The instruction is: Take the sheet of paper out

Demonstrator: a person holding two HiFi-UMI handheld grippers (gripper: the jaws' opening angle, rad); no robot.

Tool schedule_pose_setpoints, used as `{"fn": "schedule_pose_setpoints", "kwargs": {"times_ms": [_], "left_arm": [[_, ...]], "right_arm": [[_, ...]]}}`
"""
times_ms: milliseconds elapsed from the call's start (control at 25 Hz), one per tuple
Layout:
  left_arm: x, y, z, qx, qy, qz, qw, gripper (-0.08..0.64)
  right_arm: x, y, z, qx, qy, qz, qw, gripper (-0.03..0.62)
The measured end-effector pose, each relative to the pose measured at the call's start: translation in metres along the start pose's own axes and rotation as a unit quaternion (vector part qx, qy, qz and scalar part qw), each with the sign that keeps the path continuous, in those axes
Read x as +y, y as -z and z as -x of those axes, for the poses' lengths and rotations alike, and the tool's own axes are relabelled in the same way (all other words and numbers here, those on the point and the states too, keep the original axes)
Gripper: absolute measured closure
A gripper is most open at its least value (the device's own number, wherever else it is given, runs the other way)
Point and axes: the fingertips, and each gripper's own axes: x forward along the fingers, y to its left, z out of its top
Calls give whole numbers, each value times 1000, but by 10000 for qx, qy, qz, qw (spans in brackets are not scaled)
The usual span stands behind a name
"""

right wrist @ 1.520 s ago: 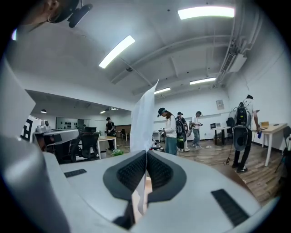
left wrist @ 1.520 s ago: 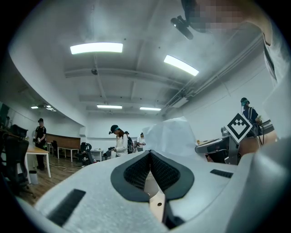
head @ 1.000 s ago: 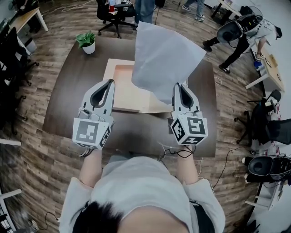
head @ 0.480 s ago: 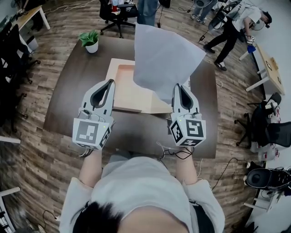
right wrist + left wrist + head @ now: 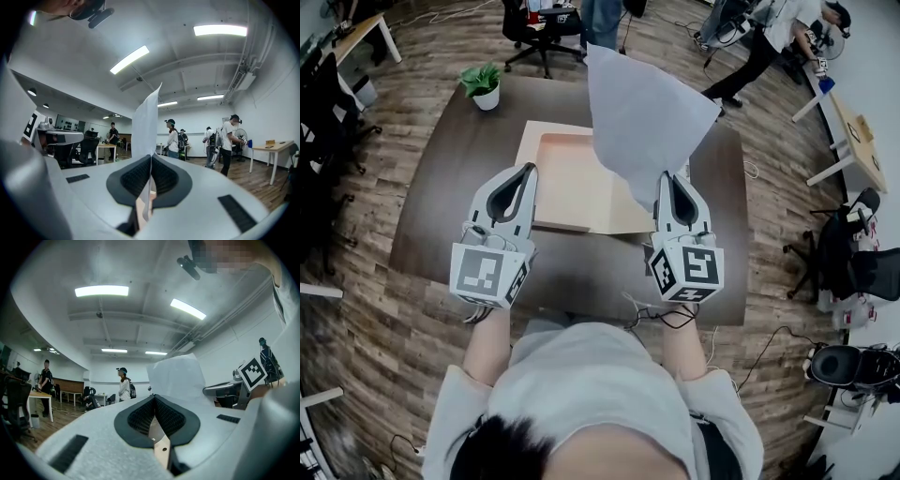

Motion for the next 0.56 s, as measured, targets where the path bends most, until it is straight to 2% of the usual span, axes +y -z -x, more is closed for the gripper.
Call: {"fn": "schedule_pose_setpoints", "kwargs": {"times_ms": [560], "left_arm": [[-2,4,-11,60,-6,-22,10000,563]], "right_arm": [[-10,2,-4,-32,40,16,10000,578]]}}
